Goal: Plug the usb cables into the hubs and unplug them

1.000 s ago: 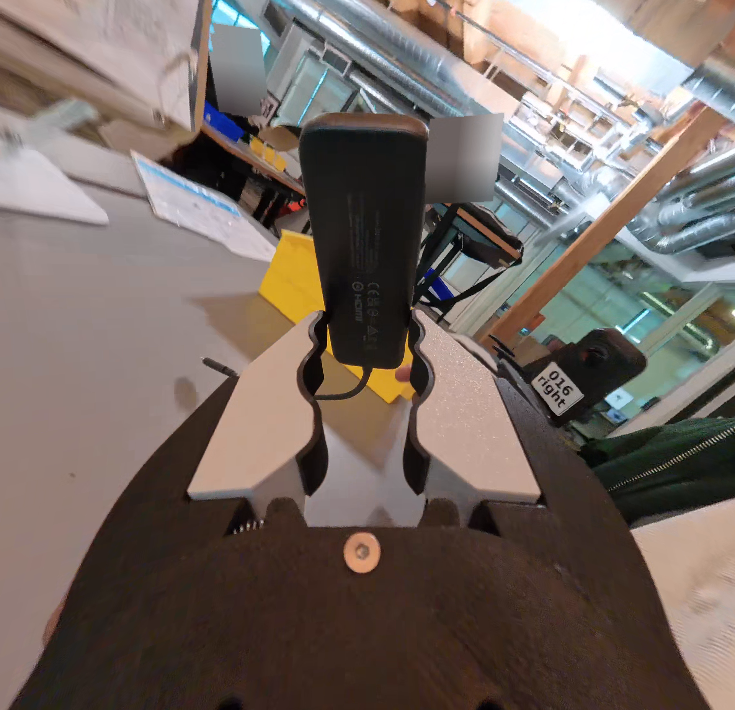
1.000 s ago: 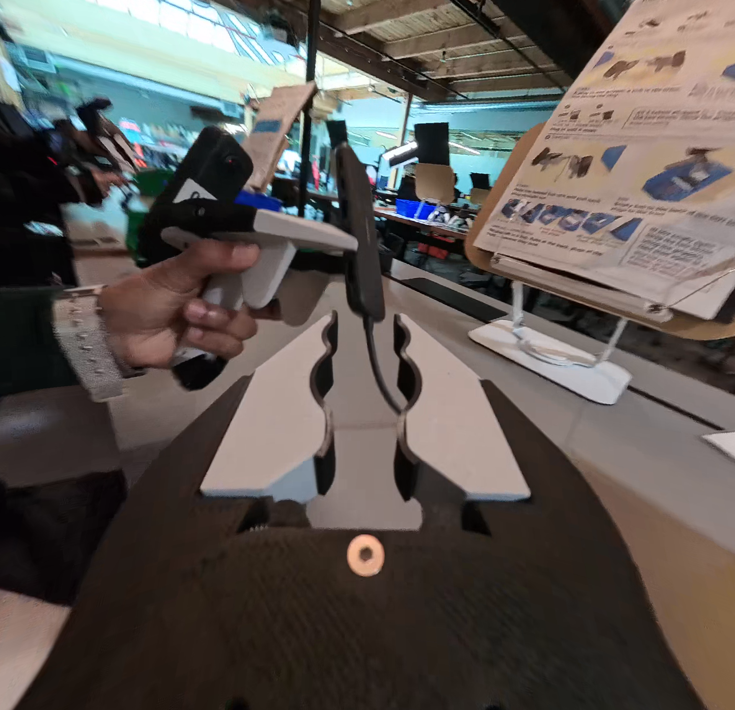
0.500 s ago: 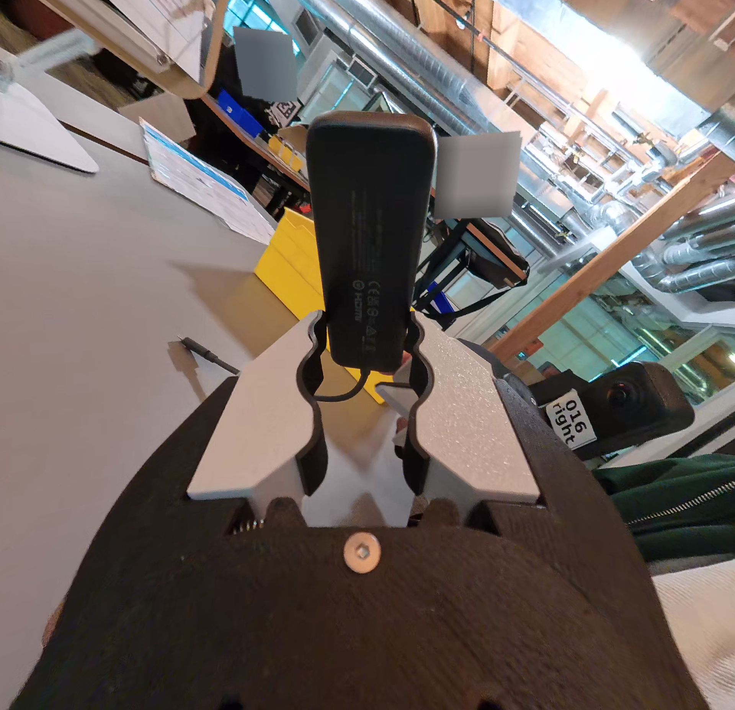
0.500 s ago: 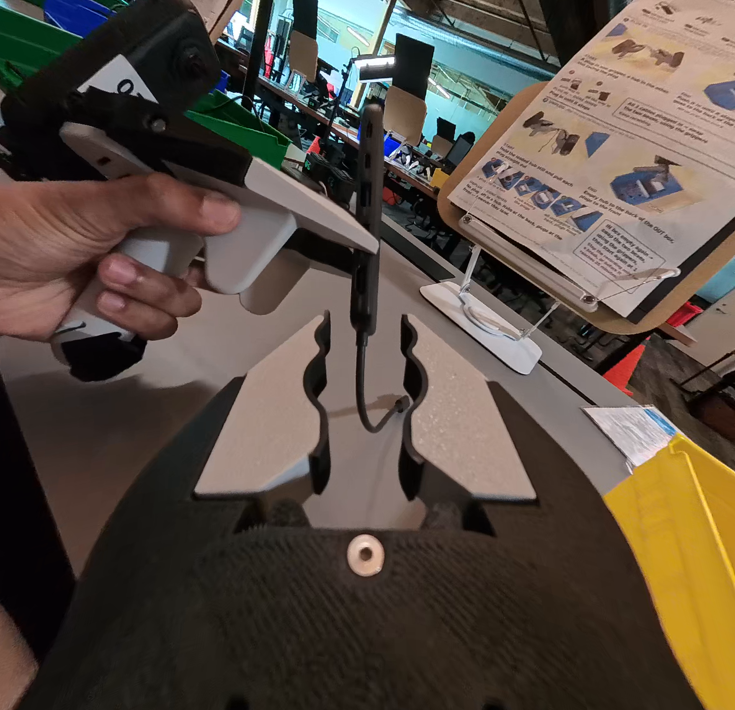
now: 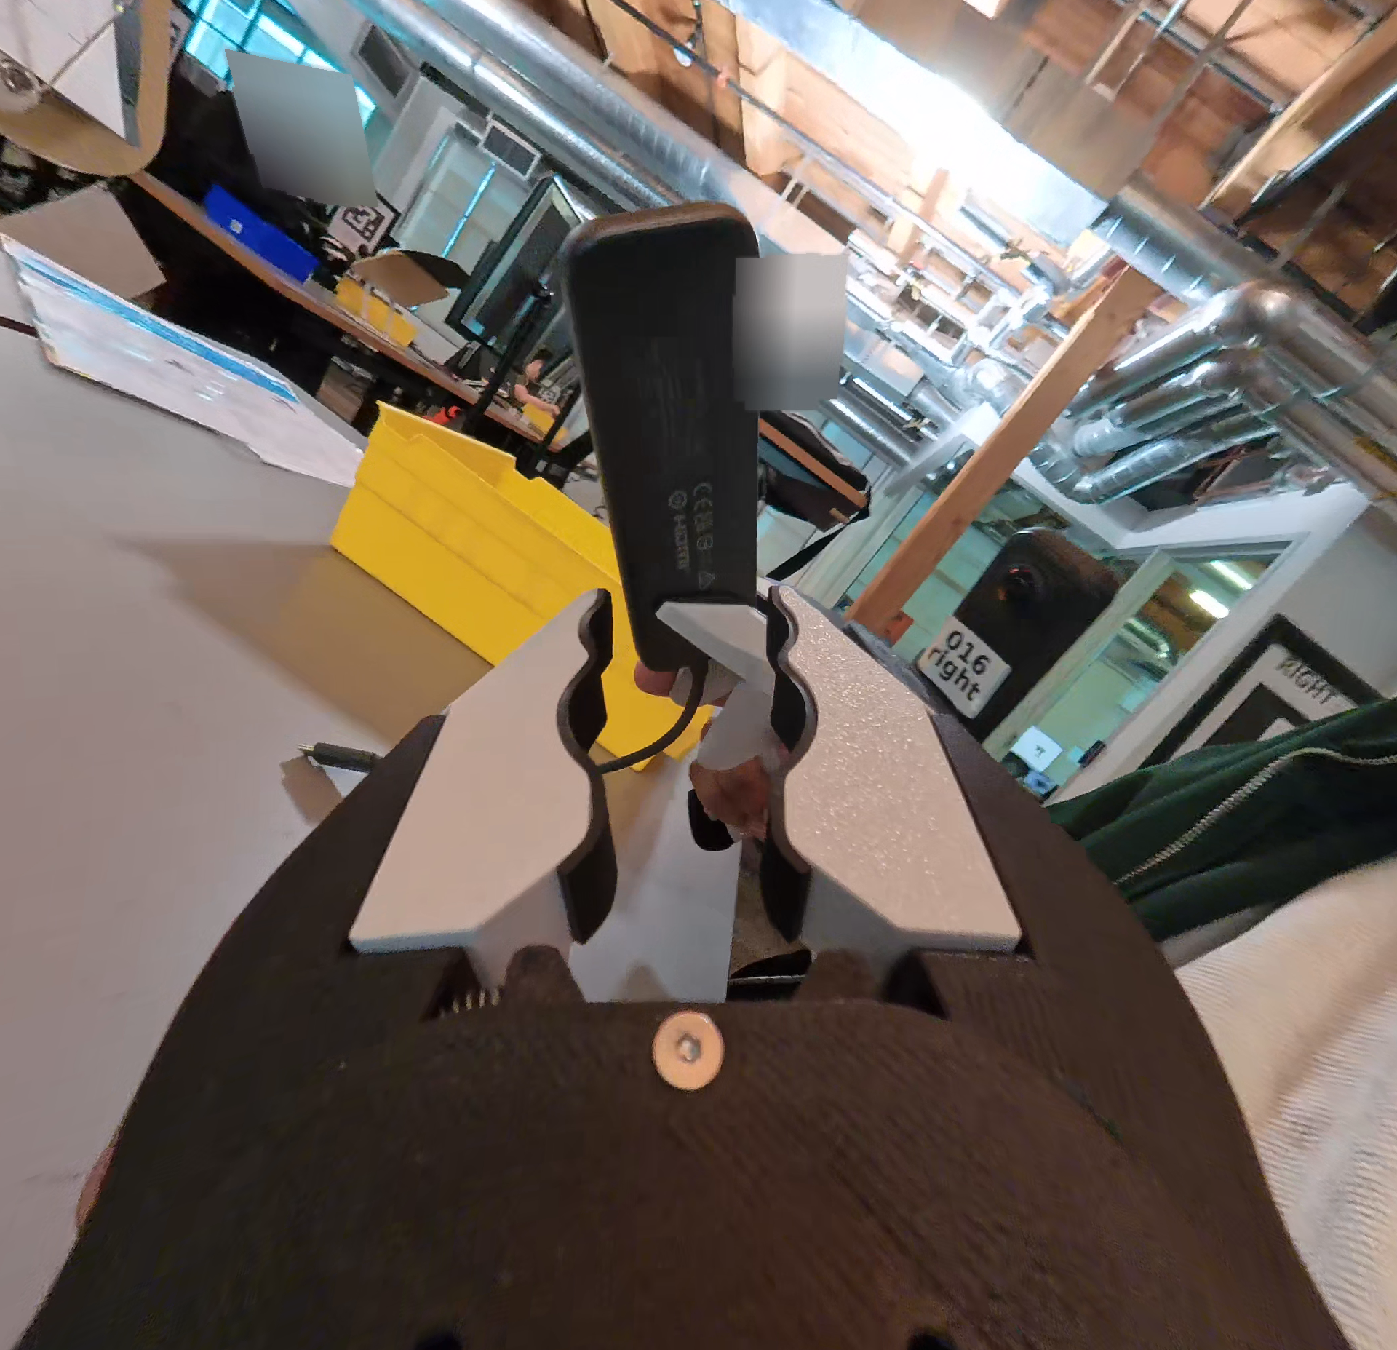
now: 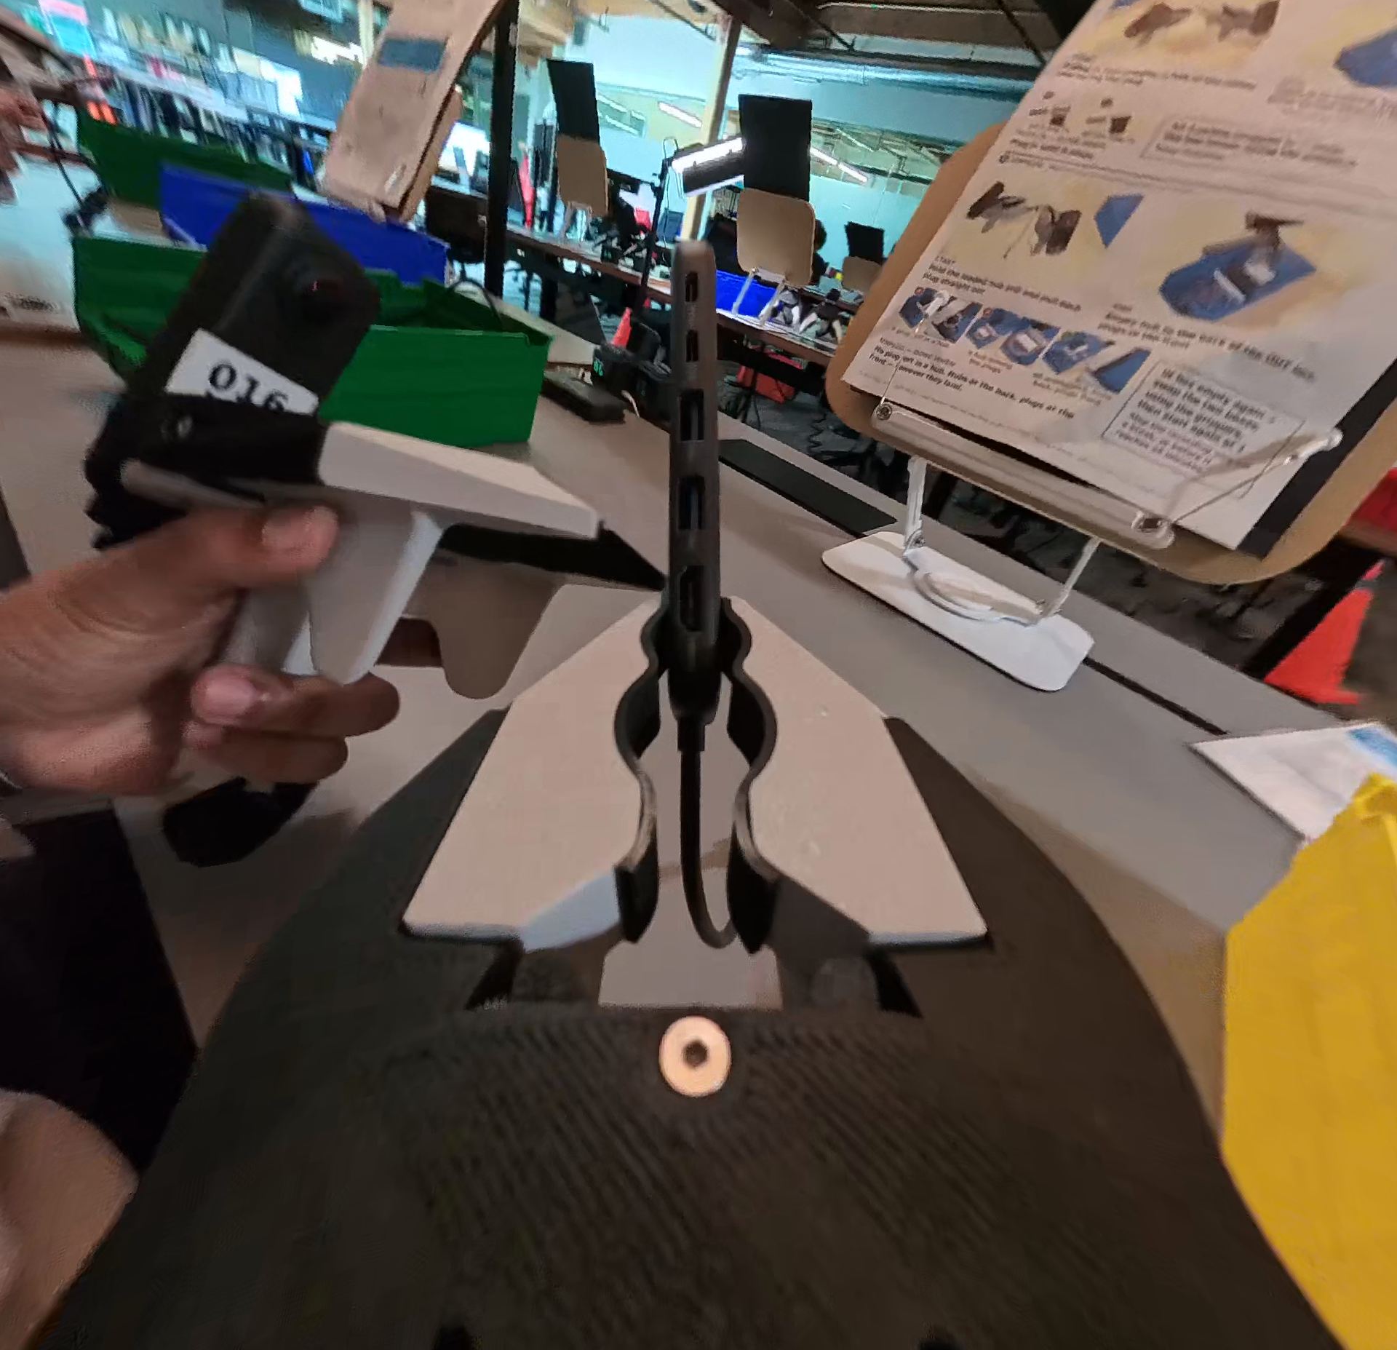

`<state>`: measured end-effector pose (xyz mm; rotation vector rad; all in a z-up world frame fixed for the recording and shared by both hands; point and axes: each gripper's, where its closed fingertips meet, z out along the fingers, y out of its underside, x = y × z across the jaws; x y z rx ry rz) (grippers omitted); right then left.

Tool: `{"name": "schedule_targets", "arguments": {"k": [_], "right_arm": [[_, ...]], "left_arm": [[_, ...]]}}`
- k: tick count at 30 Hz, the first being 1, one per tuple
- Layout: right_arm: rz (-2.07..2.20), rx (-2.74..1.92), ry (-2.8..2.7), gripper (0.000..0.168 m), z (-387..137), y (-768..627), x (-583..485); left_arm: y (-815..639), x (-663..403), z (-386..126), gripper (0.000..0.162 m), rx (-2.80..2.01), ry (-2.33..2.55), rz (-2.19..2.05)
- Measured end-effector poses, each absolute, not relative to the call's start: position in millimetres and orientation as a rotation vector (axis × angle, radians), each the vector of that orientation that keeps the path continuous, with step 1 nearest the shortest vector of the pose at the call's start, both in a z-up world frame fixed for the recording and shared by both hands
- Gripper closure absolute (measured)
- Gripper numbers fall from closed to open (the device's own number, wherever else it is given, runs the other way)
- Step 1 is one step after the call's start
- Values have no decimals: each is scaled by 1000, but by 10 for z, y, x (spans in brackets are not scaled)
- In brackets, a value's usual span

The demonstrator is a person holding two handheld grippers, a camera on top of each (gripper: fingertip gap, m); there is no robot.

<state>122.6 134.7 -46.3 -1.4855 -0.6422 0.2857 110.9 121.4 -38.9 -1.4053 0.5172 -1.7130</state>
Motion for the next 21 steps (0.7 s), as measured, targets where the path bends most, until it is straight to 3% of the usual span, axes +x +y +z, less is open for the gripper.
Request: {"name": "schedule_targets", "arguments": {"k": [8,10,21], "right_arm": [[420,-1498,-643,157,-459,1261,1127],[440,-1497,-655,157,-464,1231,1079],[686,-1529,-619,157,-482,1146,956]], "left_arm": [[1253,997,-290,124,-1328,450,-1893],[1304,969,-291,111,-1339,408,-1904],[1274,896,-210,123,-1252,385,-2016]]}}
